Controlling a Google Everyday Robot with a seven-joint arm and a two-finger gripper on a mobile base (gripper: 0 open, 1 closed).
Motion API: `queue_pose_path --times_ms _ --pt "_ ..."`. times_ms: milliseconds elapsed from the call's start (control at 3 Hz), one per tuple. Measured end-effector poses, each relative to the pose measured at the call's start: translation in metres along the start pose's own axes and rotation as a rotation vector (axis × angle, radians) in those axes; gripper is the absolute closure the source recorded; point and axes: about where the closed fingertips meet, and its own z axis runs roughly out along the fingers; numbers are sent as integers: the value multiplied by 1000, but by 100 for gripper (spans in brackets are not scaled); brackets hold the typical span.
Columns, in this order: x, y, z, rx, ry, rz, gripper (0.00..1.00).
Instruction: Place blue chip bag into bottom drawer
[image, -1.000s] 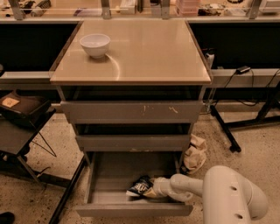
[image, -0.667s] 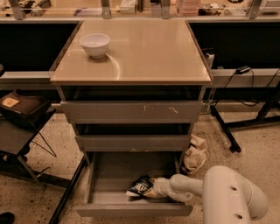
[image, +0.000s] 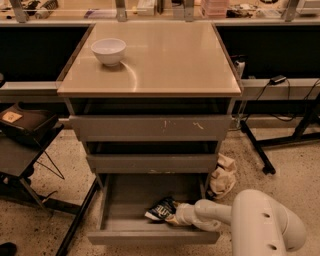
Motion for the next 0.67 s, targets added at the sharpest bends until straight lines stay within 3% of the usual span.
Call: queue_pose_path --times_ms 333,667 --pt "0 0 0 0 0 0 0" --pt "0 0 0 0 0 0 0"
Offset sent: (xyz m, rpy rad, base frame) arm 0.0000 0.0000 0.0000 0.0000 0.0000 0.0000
